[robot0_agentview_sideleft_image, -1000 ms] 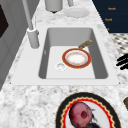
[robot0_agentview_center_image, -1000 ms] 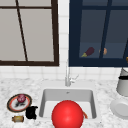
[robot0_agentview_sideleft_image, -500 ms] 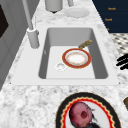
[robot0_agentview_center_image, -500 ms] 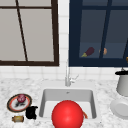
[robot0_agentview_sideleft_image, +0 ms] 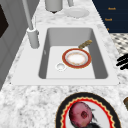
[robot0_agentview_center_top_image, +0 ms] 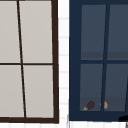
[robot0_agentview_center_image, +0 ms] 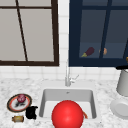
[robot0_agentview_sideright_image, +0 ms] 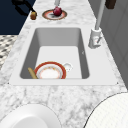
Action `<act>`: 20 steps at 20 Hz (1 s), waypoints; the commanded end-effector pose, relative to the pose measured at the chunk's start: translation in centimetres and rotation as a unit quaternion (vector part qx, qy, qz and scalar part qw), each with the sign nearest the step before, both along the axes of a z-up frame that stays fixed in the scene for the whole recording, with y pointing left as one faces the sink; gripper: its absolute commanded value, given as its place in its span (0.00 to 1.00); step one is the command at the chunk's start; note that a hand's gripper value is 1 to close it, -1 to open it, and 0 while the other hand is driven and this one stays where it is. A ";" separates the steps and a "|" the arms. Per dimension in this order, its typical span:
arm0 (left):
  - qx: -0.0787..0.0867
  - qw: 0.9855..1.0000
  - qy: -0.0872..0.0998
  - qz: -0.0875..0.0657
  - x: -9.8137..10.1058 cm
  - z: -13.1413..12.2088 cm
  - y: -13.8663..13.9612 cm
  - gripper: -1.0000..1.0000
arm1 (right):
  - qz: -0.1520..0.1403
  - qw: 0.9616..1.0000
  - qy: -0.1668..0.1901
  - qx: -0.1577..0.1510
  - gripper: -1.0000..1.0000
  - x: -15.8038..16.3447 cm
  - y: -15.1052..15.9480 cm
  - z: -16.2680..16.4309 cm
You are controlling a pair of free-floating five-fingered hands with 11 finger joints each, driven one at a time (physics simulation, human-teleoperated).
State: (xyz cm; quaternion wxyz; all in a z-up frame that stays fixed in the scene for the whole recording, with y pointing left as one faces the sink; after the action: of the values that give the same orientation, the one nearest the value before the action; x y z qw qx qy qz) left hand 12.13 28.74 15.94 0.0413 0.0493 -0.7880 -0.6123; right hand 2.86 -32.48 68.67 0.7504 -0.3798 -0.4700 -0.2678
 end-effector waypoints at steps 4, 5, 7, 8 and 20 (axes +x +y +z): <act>0.000 1.000 0.000 0.000 0.0 0.0 0.0 0.50 | -0.011 1.000 0.001 -0.001 0.00 3.8 0.8 0.0; 0.000 1.000 0.000 0.000 0.0 0.0 0.0 0.50 | -0.007 1.000 0.002 0.000 0.00 4.6 0.7 0.0; 0.000 1.000 0.000 0.000 0.0 0.0 0.0 0.50 | -0.007 1.000 0.006 0.001 0.00 6.1 1.1 -0.1; 0.000 1.000 0.000 0.000 0.0 0.0 0.0 0.50 | -0.008 1.000 0.011 0.004 0.00 6.9 1.1 -0.1; 0.000 1.000 0.000 0.000 0.0 0.0 0.0 0.50 | 0.020 0.999 0.017 0.044 0.00 11.7 -1.9 2.0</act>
State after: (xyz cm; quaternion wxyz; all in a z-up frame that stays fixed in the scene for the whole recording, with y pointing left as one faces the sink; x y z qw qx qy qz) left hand 12.13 28.74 15.94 0.0413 0.0493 -0.7880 -0.6123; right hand 13.61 -34.39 70.75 0.7732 -0.3460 -0.4571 -0.2713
